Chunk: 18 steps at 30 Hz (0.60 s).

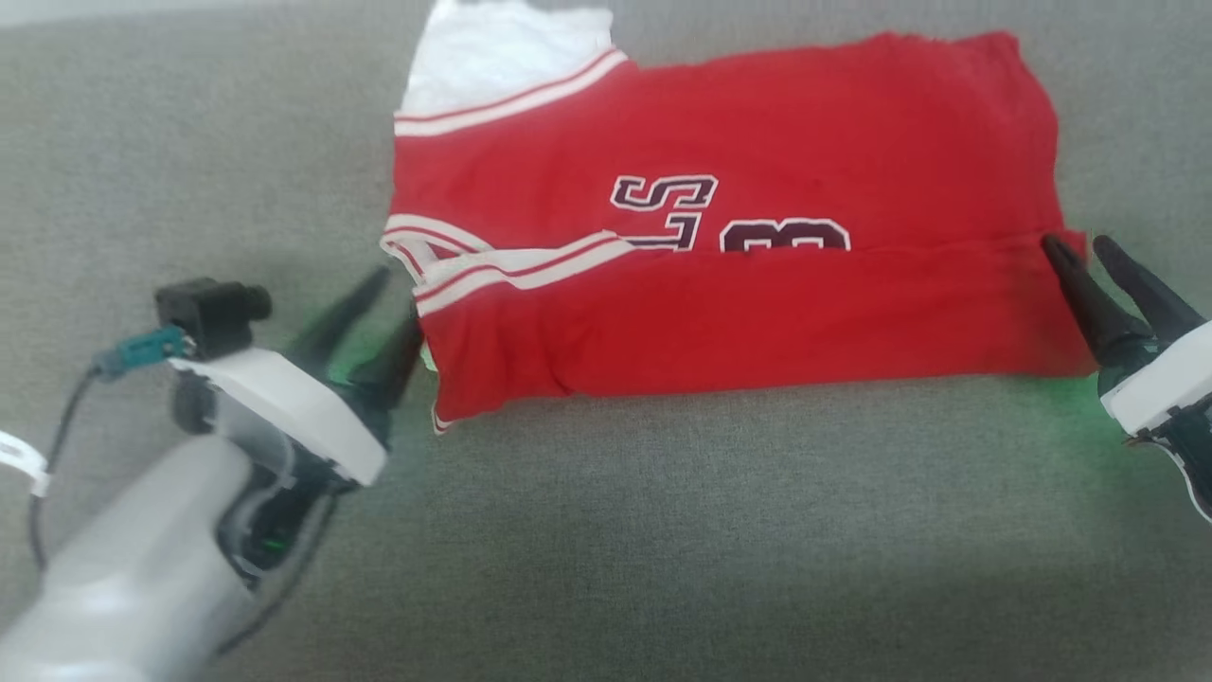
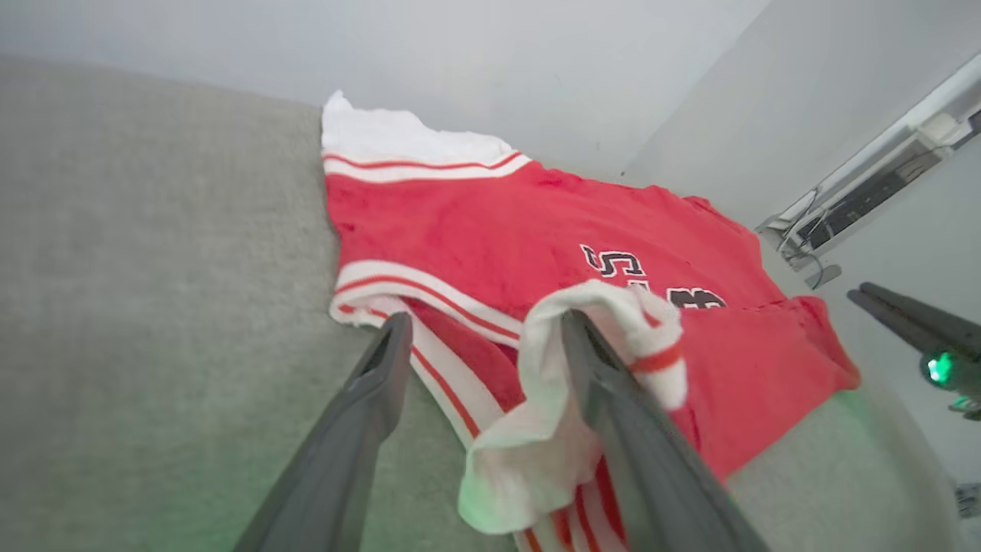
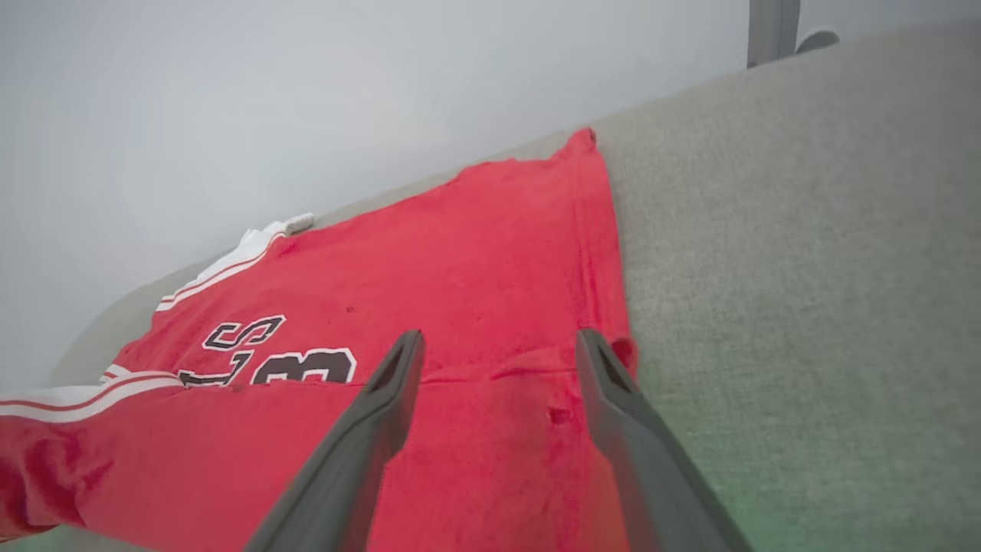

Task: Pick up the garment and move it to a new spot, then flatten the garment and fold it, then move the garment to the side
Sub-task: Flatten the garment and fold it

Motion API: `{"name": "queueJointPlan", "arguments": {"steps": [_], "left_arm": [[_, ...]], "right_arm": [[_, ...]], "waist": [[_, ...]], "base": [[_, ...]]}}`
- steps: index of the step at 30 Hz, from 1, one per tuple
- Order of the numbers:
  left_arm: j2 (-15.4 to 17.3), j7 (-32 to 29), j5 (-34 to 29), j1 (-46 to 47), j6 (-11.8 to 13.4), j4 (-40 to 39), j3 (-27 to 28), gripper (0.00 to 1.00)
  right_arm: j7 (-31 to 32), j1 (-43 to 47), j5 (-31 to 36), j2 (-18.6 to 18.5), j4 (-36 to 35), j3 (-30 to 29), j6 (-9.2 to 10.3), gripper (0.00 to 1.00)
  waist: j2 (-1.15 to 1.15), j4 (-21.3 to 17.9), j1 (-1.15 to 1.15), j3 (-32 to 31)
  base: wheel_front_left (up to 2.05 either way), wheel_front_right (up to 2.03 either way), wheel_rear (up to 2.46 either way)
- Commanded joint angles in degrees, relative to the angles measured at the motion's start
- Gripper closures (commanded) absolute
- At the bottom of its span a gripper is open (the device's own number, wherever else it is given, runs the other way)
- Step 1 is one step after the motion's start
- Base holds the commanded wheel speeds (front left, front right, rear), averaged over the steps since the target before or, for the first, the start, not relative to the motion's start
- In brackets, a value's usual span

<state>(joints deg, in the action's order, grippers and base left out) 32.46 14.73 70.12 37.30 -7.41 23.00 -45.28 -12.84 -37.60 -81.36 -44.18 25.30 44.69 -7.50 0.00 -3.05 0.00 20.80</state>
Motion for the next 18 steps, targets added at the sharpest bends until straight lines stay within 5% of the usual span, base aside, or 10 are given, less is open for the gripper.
{"name": "queueJointPlan", "arguments": {"steps": [1,4,11,18], "left_arm": [[1.2,0.13,-2.12,1.67,0.06,0.3,-0.47,0.0],[4.0,-2.0,-5.86,3.16,1.88,-0.72,-2.4,0.0],[10.49,-17.99,-9.73,6.9,7.54,-9.87,-7.53,0.0],[13.12,-37.64,-0.77,4.96,14.94,-18.97,-10.23,0.0]], "right_arm": [[-1.01,0.9,1.05,-0.05,-0.15,-0.26,0.03,0.0],[-1.94,1.75,2.69,0.06,-0.69,-1.77,0.02,0.0],[-2.38,4.58,6.68,0.16,-2.22,-6.06,0.03,0.0],[-2.38,7.07,8.98,1.67,-4.02,-9.37,0.03,0.0]], "waist": [[0.0,0.23,0.0,-1.88],[0.0,0.27,0.0,-3.49],[0.0,-0.06,0.0,-5.47],[0.0,-1.86,0.0,-5.2]], "base": [[0.0,0.0,0.0],[0.0,0.0,0.0],[0.0,0.0,0.0],[0.0,0.0,0.0]]}}
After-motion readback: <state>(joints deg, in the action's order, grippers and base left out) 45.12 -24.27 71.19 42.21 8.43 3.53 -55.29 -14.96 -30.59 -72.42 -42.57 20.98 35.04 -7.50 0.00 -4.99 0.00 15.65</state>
